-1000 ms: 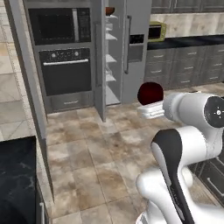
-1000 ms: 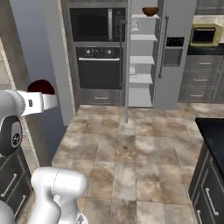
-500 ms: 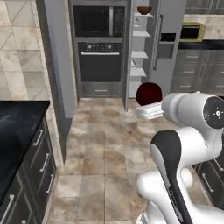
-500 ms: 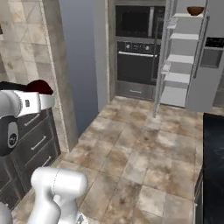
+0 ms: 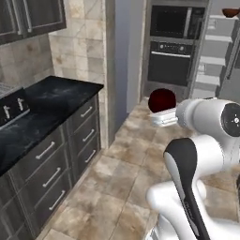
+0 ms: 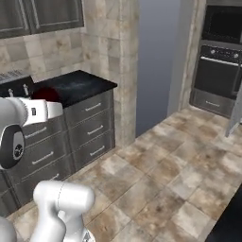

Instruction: Move the mug from next to the sink to the open cabinet. Then, move the bowl with the avocado to the fridge to clear the area for faucet cleaning.

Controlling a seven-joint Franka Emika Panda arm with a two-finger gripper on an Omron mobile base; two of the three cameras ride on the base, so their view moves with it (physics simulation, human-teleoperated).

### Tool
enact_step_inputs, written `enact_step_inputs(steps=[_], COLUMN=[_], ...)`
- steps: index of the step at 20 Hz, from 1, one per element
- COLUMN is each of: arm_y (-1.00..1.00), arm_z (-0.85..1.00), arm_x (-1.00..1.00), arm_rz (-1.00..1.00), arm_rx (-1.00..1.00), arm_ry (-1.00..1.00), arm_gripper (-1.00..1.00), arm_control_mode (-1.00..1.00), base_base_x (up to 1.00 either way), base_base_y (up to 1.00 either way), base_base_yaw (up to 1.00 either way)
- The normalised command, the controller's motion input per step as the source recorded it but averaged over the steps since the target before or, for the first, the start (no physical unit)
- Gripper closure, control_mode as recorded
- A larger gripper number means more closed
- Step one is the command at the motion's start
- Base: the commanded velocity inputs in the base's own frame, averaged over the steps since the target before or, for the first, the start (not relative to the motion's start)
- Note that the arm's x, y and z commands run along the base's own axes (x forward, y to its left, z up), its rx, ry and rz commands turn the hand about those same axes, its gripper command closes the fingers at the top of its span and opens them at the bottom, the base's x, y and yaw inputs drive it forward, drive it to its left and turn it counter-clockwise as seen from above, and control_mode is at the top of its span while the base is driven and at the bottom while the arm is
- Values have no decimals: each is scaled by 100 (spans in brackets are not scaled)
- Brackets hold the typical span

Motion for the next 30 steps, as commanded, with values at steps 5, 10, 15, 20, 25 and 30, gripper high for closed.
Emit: enact_step_inputs(steps=[5, 10, 15, 20, 25, 30], arm_y=[0, 0, 0, 0, 0, 0], arm_z=[0, 0, 0, 0, 0, 0], arm_x=[0, 0, 0, 0, 0, 0], arm_rz=[0, 0, 0, 0, 0, 0], arm_rx=[0, 0, 0, 0, 0, 0], arm_ry=[0, 0, 0, 0, 0, 0], arm_gripper=[100, 100, 100, 100, 100, 100], arm_control_mode=[100, 100, 100, 100, 100, 100], base_base_x=[-35, -31, -15, -2, 1, 23], base_base_y=[5, 1, 6, 30, 69, 100], base_base_yaw=[74, 72, 69, 64, 49, 10])
